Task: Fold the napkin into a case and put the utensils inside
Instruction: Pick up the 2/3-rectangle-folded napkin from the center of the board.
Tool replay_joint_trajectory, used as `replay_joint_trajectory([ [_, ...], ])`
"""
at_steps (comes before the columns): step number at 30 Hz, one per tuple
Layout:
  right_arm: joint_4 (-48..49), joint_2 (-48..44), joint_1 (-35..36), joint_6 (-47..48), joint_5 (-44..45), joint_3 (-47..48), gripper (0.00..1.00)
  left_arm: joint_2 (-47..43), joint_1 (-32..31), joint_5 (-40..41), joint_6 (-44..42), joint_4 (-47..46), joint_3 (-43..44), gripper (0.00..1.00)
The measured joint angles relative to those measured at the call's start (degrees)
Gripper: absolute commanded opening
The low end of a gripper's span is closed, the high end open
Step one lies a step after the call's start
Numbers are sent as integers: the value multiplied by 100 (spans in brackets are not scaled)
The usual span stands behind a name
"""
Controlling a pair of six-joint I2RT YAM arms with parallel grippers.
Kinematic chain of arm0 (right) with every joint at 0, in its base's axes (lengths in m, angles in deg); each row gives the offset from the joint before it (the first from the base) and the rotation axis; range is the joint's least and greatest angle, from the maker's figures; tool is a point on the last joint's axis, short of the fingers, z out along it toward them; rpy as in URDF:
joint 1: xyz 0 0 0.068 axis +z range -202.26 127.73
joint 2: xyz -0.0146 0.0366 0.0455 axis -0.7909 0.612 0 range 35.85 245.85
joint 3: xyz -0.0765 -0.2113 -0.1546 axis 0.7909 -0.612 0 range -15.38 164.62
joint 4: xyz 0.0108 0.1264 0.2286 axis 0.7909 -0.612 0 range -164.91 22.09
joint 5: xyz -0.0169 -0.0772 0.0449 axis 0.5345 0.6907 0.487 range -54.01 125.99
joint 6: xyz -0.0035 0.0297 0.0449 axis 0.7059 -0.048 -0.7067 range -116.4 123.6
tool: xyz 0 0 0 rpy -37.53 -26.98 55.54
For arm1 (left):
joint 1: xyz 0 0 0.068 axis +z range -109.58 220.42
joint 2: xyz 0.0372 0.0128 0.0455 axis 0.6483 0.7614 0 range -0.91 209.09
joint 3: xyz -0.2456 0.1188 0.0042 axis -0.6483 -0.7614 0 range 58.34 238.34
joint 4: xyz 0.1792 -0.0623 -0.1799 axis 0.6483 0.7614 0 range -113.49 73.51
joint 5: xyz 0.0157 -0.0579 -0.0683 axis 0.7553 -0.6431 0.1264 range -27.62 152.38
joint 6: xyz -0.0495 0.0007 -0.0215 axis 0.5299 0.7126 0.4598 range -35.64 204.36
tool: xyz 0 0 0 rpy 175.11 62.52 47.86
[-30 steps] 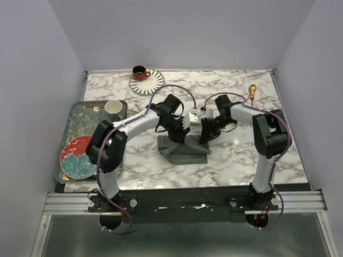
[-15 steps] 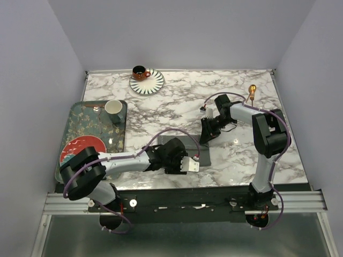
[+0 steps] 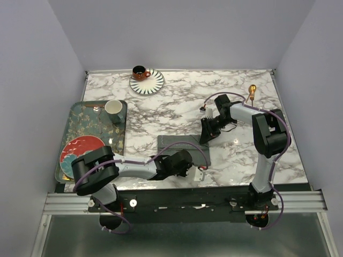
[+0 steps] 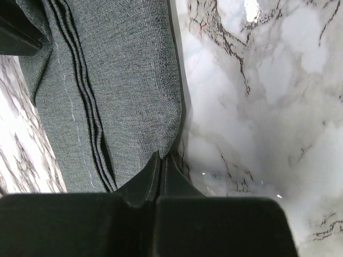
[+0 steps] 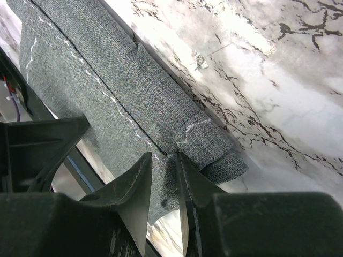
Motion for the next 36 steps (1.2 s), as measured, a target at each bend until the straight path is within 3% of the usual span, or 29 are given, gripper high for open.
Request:
replay_joint_trajectory([
  [6,-7,2,0,28,-4,2,33,33,382,-588,118,918,531,0],
  [13,-26,2,2,68,-7,4,33,391,1572,-2201,291,2446,2035,0],
  [22,-48,22,4,79,-11,28,33,1676,2616,-4057,282,4288,4033,0],
  [26,-114,66,4,81,-35,85,34,2245,2931,-4524,278,4815,4564,20],
  [29,-188,114,4,98,-46,149,33,2227,3095,-4603,247,4819,4435,36],
  [32,-240,144,4,114,-48,190,34,1816,3018,-4459,275,4371,3775,40],
  [36,-308,190,4,118,-55,247,34,793,2393,-3718,293,3626,2426,47],
])
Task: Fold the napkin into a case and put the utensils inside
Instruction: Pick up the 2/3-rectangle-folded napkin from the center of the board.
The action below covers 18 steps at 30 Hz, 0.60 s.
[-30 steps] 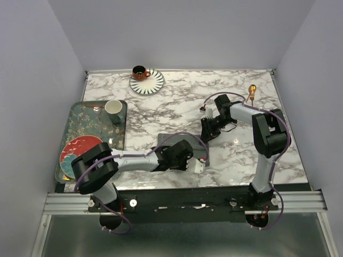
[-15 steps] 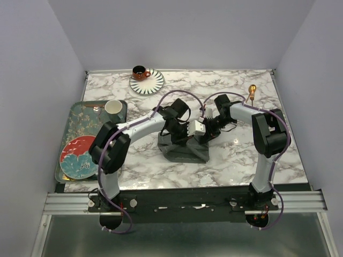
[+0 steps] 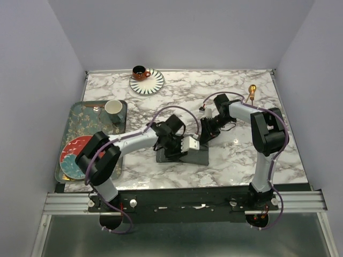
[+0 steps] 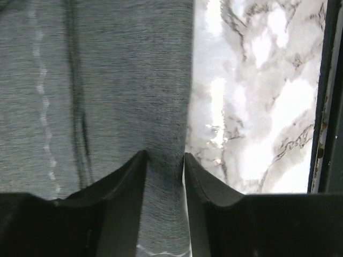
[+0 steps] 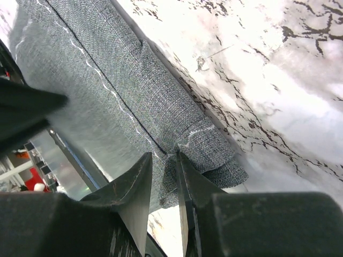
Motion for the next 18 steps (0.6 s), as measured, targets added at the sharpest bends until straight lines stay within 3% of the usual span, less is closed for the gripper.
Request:
replay_joint_trajectory([
  [6,-48,28,0,42,-9,37,34,-518,-756,1169,68,-1104,-1117,52],
  [14,-61,37,0,66,-26,37,34,-909,-1475,2463,-83,-2271,-1814,44],
  [15,-61,37,0,70,-26,37,34,-872,-1556,2603,-120,-2402,-1829,40],
  [16,-61,37,0,81,-28,37,34,-826,-1611,2712,-170,-2529,-1840,25],
  [18,-61,37,0,87,-31,37,33,-745,-1672,2865,-229,-2704,-1847,7],
])
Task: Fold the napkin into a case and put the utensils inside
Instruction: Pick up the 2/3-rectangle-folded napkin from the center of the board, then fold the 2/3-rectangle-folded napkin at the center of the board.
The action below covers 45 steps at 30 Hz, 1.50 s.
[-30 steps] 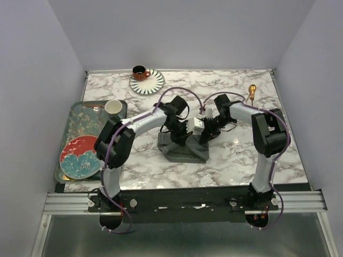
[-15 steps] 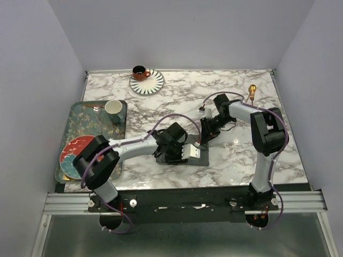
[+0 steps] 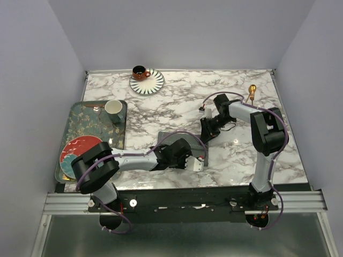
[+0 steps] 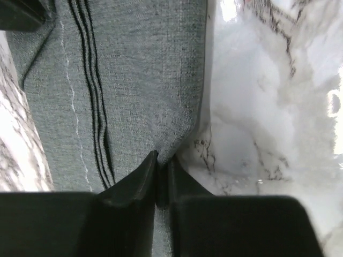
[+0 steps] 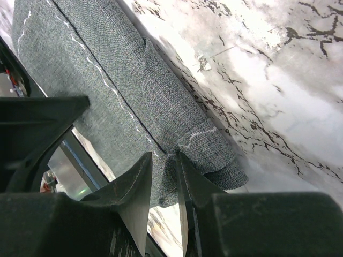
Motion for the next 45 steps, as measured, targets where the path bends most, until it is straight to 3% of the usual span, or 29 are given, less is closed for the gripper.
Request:
replay_joint_trajectory([
  [1,-2,0,0,0,0,0,33,44,-11,52,-68,-48,-17,0],
  [8,-11,0,0,74,-15,0,33,136,7,-24,-278,282,181,0],
  [16,-46,0,11,258,-50,0,33,409,782,-1692,-52,2070,1700,0],
  [23,-87,0,15,402,-74,22,33,1657,1880,-3204,37,3620,3536,0],
  [35,-319,116,24,544,-70,216,34,2959,2723,-4699,470,4568,4555,0],
  [41,-483,164,31,588,-66,350,43,3480,2938,-5049,796,4623,4789,0],
  [45,-603,153,59,686,-39,476,58,3652,3014,-5246,922,4662,4852,0],
])
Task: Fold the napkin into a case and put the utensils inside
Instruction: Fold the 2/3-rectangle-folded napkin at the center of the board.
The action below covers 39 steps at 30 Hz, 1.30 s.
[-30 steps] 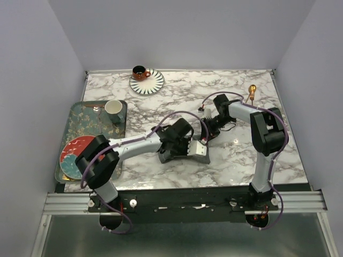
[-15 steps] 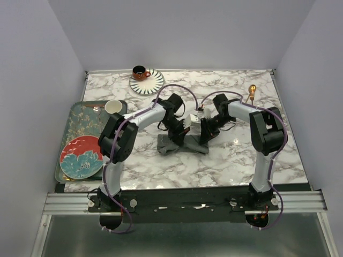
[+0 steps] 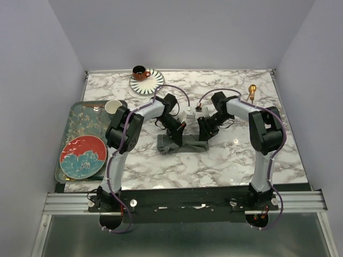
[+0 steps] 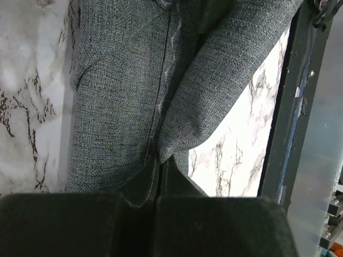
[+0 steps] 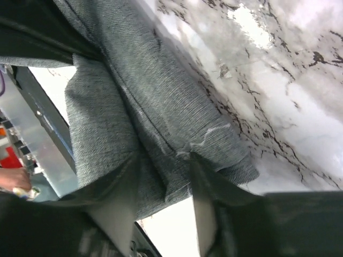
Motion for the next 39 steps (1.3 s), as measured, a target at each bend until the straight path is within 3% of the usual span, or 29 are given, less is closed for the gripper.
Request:
replay_joint_trajectory([
  [9,-133,-699,-15,603,262,63,73,186,61,-133,127,175,195,0],
  [17,-48,-1554,-42,2107,326,63,80,302,70,-162,234,289,348,0],
  [24,162,-1869,293,3283,315,17,74,367,105,-197,319,317,424,0],
  [34,710,-1952,1250,3969,599,-785,73,428,155,-286,444,321,442,0],
  [39,953,-2000,1447,4046,833,-1040,62,435,162,-295,468,319,444,0],
])
